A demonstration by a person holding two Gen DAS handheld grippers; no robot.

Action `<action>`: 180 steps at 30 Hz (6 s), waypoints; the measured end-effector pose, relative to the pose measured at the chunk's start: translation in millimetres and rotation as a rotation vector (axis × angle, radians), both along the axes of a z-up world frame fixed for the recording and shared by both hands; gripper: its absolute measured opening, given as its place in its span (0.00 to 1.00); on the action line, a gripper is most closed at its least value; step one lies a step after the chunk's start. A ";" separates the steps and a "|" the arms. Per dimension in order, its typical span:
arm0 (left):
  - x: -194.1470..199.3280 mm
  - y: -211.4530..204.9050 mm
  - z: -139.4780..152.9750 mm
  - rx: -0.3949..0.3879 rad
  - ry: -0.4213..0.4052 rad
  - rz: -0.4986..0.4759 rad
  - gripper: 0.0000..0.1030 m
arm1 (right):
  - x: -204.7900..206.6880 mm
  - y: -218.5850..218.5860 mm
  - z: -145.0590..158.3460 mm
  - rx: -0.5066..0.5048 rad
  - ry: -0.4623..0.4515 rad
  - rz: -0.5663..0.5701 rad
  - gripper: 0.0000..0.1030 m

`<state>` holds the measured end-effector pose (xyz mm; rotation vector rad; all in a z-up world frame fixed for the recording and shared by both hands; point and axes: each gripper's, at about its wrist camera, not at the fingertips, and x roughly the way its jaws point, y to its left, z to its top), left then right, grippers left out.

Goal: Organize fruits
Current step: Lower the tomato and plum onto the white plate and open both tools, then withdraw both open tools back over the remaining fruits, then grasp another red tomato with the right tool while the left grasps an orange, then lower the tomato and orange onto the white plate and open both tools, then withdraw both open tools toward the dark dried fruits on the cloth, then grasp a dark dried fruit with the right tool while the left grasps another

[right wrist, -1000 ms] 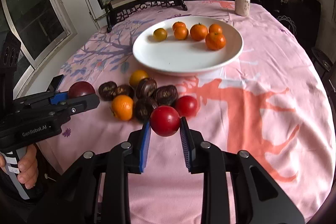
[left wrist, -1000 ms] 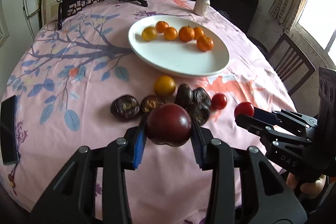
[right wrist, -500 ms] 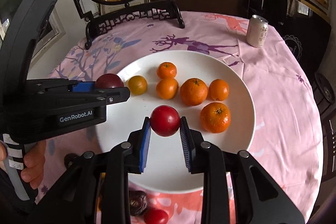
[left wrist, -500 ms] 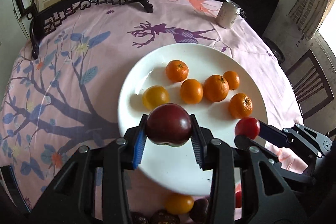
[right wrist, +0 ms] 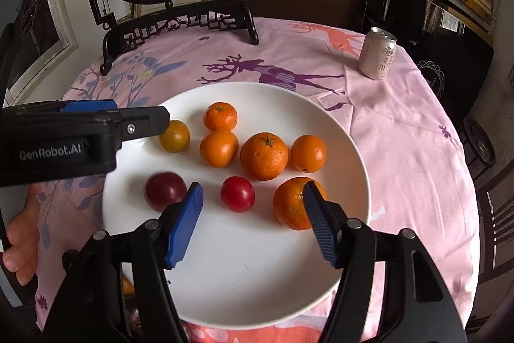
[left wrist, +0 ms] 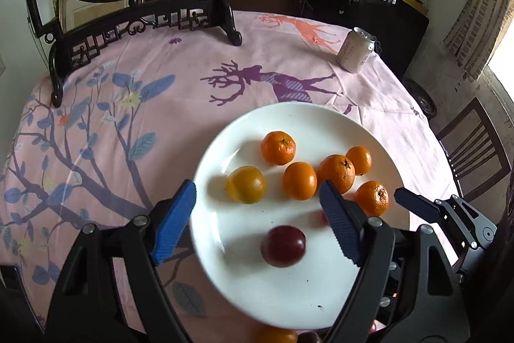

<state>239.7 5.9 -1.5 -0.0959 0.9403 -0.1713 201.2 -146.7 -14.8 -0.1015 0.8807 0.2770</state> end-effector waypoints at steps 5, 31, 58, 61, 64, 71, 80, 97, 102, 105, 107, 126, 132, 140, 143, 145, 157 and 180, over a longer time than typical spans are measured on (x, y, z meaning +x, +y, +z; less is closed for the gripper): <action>-44.9 14.6 21.3 -0.015 -0.044 -0.003 0.81 | -43.2 -11.5 18.1 0.025 -0.005 0.012 0.68; -199.6 47.8 -26.6 0.033 -0.029 0.009 0.85 | -147.2 -16.4 -32.3 0.032 0.079 -0.028 0.86; -198.8 -13.4 -78.1 0.038 0.124 -0.151 0.63 | -143.0 -43.4 -44.2 0.162 0.128 -0.057 0.32; -195.8 -18.8 -78.5 0.060 0.103 -0.145 0.58 | -146.9 -45.2 -41.2 0.167 0.119 -0.059 0.32; -198.7 -20.5 -75.9 0.035 0.099 -0.168 0.40 | -149.8 -45.5 -38.6 0.172 0.114 -0.057 0.32; -205.3 -11.8 -69.4 0.023 0.090 -0.140 0.39 | -153.0 -39.8 -32.2 0.179 0.100 -0.041 0.32; -211.7 1.0 -48.3 -0.013 0.044 -0.136 0.39 | -153.6 -30.3 -27.2 0.173 0.092 -0.024 0.32; -98.7 8.2 14.7 0.005 -0.028 -0.087 0.39 | -84.3 -9.4 24.3 0.111 -0.017 0.044 0.32; -19.4 -14.5 4.2 0.023 0.028 -0.067 0.40 | -24.1 -1.4 17.1 0.069 -0.008 0.030 0.32; 10.2 -23.4 -12.4 0.029 0.067 -0.055 0.40 | -2.0 -2.1 -1.2 0.061 0.036 0.019 0.32; 21.7 -27.1 -20.5 0.027 0.084 -0.055 0.40 | 6.6 -3.9 -10.2 0.060 0.055 0.013 0.32; -79.1 13.6 45.0 -0.041 -0.160 -0.045 0.92 | -50.5 -25.2 26.0 0.054 -0.064 -0.032 0.84; -160.6 44.2 19.3 0.029 -0.196 0.038 0.97 | -113.3 -24.5 17.7 0.096 -0.057 -0.045 0.92; -190.8 74.9 -21.8 -0.037 -0.055 0.092 0.97 | -141.3 -10.2 11.5 0.088 -0.013 -0.027 0.92; -198.4 77.9 -26.5 -0.040 -0.052 0.098 0.97 | -148.8 1.3 -2.0 0.075 0.033 0.002 0.93; -202.9 79.6 -28.6 -0.016 -0.058 0.103 0.97 | -153.4 12.8 -18.1 0.069 0.086 0.042 0.93; -212.6 73.0 -42.3 0.079 -0.044 0.055 0.97 | -140.8 46.1 -56.2 0.116 0.181 0.077 0.51; -164.5 38.7 -82.9 0.171 0.032 -0.034 0.59 | -153.0 5.5 -50.2 0.193 0.155 0.022 0.40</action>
